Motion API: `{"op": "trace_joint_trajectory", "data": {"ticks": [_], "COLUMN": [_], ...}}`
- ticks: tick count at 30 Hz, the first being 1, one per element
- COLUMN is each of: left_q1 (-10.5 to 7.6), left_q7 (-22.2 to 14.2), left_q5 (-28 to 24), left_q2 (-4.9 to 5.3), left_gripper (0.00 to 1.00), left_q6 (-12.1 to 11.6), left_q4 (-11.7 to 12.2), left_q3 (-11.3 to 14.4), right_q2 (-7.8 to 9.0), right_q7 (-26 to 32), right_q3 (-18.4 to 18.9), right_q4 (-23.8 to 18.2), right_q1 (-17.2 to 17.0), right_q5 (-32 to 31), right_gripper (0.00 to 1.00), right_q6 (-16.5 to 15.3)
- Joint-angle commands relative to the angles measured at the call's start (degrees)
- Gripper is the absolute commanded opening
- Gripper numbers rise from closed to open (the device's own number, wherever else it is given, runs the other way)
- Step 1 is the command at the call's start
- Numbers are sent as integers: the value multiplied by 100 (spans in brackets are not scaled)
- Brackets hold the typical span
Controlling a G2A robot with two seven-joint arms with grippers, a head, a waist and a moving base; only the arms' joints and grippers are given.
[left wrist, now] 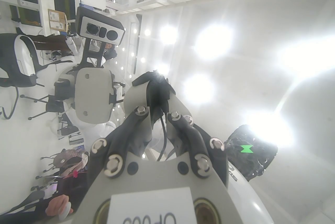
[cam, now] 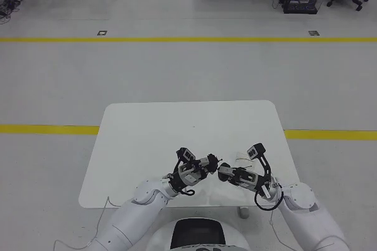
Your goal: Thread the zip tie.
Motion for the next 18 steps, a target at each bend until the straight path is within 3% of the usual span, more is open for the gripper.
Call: {"op": "trace_joint_trajectory", "data": {"ticks": [1,18], "left_q1": [0,32], "left_q7": [0,257], "left_q5": [0,403], "left_q2": [0,58], "left_gripper": [0,0], "left_q6": [0,184], "left_q4": [0,-157], "left_q3": [0,-2], "right_q2": [-2,-10], "right_q7": [1,391], "right_q3": [-1,259], "right_q4": [4,267], "right_q1": [-7,-45], "right_q5": [93,1431], "right_gripper": [0,0], "right_q6": [0,0]}}
